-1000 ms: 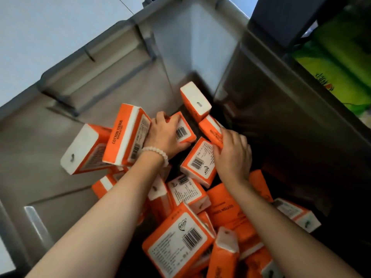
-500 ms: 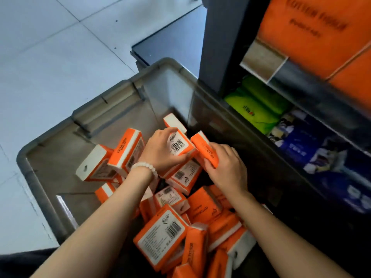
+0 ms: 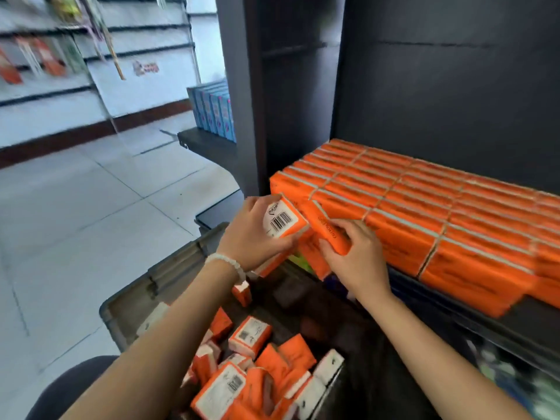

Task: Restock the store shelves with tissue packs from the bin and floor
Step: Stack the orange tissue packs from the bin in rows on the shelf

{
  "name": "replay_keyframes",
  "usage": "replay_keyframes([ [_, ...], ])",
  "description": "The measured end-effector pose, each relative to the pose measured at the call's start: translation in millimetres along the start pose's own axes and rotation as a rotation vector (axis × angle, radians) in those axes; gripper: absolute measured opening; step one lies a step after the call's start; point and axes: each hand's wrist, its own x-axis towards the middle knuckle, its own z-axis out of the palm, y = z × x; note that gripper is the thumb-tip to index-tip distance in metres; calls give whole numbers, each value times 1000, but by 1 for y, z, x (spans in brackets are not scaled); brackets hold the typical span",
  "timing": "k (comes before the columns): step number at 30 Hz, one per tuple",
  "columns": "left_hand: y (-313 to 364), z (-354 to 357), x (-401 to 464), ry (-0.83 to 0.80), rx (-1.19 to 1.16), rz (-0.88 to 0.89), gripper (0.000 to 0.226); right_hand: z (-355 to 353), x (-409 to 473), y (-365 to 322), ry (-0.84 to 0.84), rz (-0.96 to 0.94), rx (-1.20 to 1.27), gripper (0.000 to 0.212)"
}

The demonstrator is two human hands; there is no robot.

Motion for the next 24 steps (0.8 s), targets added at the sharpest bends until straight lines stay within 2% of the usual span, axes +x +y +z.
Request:
replay_keyframes([
  [5,100,3,15,62,-121,229,85,-110,17,-6,166,12,17,33],
  [12,208,57,58,-125,-60,369,84,-226,20,33,320,172,-91,31],
  [19,221,119,95,-277,279,329,86,-259,22,78,310,252,-178,31],
  [24,201,135,99,-392,431,344,69,-248,31,91,250,250,-180,32],
])
